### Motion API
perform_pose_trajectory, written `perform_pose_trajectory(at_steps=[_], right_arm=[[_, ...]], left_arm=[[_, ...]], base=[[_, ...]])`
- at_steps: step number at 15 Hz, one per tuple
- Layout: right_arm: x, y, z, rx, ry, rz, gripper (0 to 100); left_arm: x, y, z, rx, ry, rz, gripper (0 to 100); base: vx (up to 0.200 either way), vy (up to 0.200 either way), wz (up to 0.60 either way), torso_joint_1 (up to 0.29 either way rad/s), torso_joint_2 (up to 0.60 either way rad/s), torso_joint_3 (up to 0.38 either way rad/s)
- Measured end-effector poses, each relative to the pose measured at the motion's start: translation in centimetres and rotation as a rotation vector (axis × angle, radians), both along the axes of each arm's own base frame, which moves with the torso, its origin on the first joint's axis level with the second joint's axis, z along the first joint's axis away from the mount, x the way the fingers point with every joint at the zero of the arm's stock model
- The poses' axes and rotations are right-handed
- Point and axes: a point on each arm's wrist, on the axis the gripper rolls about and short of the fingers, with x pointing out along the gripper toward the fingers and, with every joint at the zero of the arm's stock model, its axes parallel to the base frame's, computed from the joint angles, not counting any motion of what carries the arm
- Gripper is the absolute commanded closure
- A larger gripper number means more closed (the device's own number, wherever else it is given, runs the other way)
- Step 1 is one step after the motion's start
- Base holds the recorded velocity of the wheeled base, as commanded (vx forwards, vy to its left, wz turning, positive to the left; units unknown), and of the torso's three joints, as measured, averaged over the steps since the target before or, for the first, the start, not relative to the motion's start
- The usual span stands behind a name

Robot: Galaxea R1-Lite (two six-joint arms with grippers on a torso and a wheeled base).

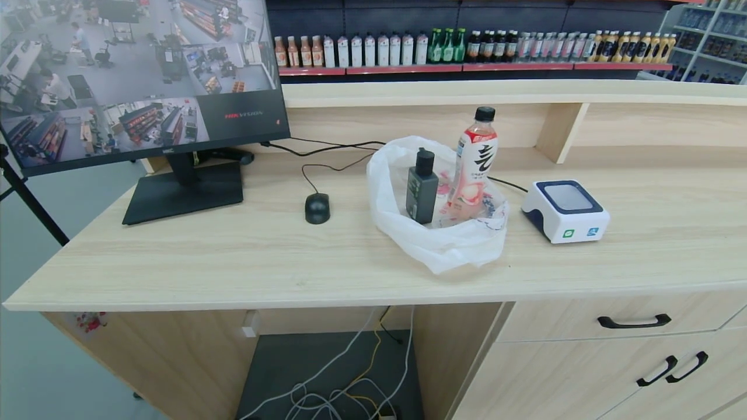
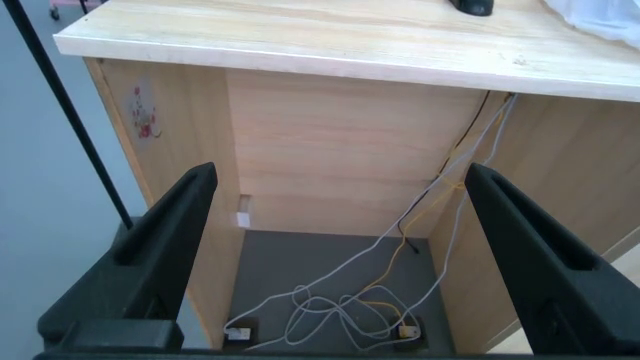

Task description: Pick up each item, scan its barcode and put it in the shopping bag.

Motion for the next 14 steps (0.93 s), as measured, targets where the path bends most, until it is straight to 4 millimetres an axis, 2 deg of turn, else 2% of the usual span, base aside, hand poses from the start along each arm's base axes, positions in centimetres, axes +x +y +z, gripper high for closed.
perform_pose_trajectory(at_steps=[1, 14], right_arm=[[0.00, 0.00, 0.00, 0.000, 0.000, 0.000, 0], [0.01, 0.00, 0.01, 0.001, 0.001, 0.000, 0]], left_arm=[[0.00, 0.00, 0.00, 0.000, 0.000, 0.000, 0], [0.00, 0.00, 0.00, -0.008, 0.000, 0.000, 0]], base=[[0.000, 0.000, 0.00, 0.000, 0.00, 0.000], [0.000, -0.200, 0.00, 0.002, 0.00, 0.003]])
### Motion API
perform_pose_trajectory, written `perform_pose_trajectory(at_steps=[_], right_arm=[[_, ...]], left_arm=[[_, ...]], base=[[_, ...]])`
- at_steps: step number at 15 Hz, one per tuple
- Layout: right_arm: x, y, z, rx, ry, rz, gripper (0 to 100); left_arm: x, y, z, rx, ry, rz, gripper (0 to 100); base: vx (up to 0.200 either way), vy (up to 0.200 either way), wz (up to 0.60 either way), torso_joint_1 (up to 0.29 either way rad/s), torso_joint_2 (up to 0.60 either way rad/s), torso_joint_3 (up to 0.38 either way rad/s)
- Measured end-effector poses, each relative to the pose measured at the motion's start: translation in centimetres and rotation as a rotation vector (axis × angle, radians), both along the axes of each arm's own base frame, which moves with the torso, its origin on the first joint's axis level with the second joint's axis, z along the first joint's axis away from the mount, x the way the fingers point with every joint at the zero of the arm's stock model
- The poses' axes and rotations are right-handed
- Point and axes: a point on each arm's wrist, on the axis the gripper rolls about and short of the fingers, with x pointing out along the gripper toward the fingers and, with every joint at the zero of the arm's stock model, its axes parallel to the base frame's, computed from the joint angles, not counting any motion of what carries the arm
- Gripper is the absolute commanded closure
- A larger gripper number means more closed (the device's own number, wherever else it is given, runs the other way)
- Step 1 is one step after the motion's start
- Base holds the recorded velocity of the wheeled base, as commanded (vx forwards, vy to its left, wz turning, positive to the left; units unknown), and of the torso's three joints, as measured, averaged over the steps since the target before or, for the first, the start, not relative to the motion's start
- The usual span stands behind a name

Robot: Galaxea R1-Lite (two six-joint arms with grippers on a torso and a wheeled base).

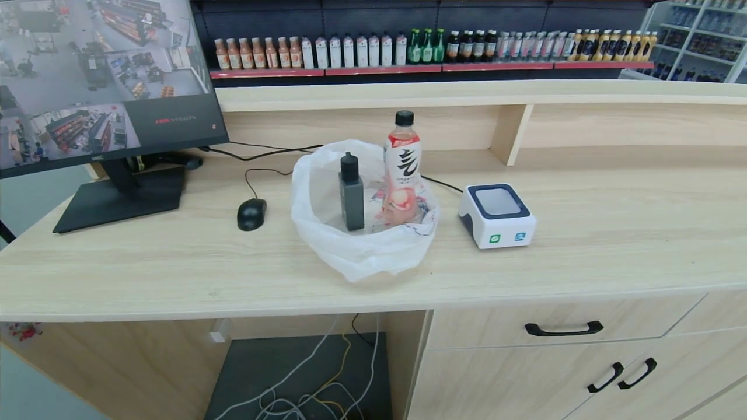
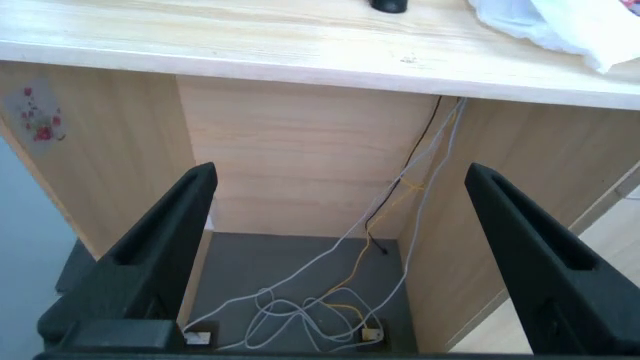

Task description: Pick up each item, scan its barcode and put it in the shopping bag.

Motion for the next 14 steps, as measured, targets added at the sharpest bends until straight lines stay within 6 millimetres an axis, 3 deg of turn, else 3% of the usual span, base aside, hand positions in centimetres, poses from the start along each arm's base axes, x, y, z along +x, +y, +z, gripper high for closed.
perform_pose_trajectory(at_steps=[11, 14], right_arm=[[0.01, 0.00, 0.00, -0.001, 0.001, 0.000, 0], [0.01, 0.00, 0.00, -0.002, 0.001, 0.001, 0]], left_arm=[[0.00, 0.00, 0.01, 0.001, 0.000, 0.000, 0], [0.00, 0.00, 0.01, 0.000, 0.000, 0.000, 0]], base=[[0.000, -0.200, 0.00, 0.004, 0.00, 0.001], [0.000, 0.000, 0.00, 0.000, 0.00, 0.000]])
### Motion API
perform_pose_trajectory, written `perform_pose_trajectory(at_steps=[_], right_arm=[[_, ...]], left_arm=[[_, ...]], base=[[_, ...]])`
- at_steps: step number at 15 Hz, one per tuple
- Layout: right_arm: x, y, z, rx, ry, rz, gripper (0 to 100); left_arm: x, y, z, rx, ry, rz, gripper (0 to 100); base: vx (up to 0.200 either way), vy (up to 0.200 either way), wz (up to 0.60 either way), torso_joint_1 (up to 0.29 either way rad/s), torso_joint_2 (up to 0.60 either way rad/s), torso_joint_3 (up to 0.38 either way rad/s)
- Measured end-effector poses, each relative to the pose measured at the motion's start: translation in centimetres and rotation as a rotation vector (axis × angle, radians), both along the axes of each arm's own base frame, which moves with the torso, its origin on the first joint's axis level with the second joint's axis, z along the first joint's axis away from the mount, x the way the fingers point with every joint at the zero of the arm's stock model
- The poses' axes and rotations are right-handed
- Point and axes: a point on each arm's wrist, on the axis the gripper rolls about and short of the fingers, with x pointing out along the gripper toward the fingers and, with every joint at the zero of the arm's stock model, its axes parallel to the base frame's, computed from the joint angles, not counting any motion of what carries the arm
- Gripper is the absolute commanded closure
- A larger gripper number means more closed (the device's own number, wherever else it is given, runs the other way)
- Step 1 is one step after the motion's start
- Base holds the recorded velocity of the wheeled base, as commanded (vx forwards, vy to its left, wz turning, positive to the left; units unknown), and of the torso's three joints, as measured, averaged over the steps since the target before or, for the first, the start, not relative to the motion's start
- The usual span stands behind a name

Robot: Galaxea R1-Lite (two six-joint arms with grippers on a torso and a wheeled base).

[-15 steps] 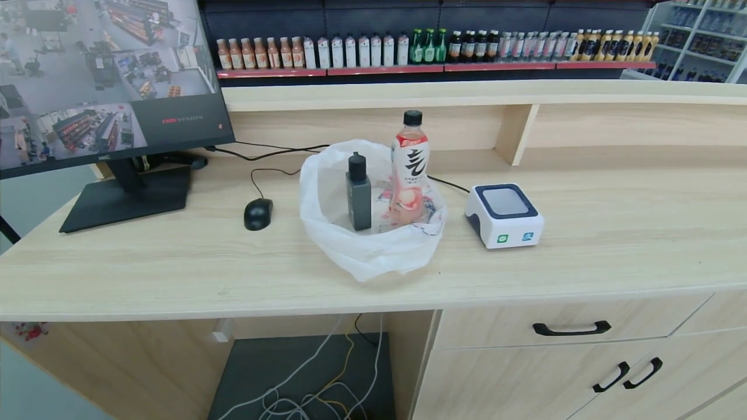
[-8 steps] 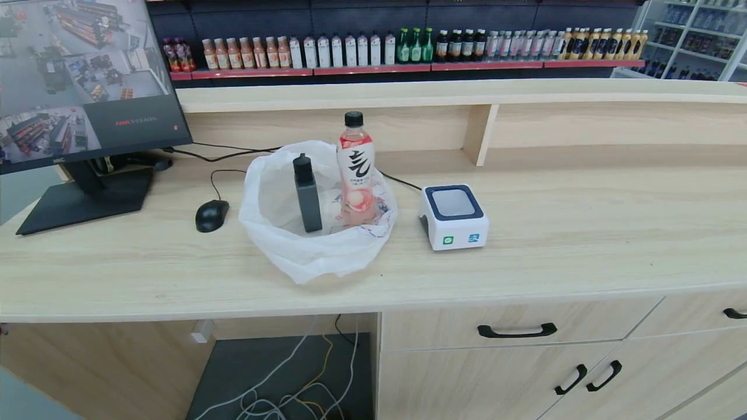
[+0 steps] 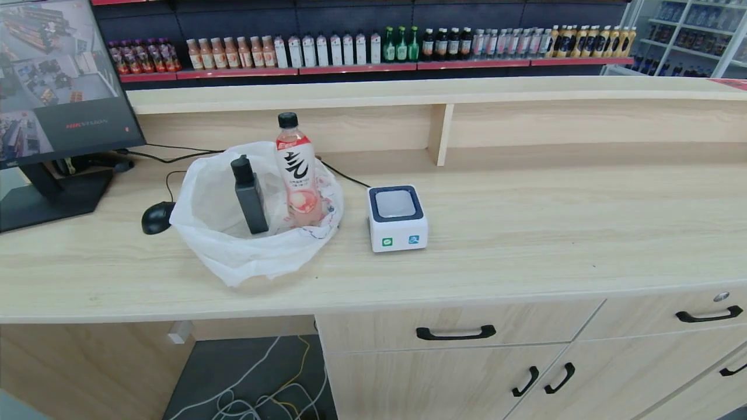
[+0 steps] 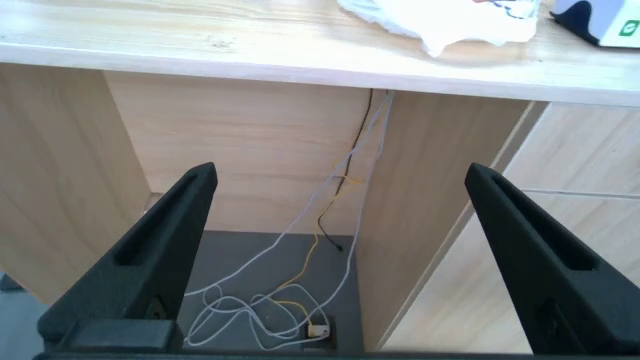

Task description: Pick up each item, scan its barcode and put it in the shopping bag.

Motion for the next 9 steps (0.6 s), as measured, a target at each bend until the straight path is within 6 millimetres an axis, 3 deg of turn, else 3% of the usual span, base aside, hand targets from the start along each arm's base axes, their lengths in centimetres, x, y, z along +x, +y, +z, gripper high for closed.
perform_pose_trajectory(at_steps=[9], right_arm=[[0.01, 0.00, 0.00, 0.000, 0.001, -0.001, 0]], left_arm=[[0.00, 0.00, 0.00, -0.001, 0.000, -0.001, 0]], base=[[0.000, 0.000, 0.00, 0.000, 0.00, 0.000]])
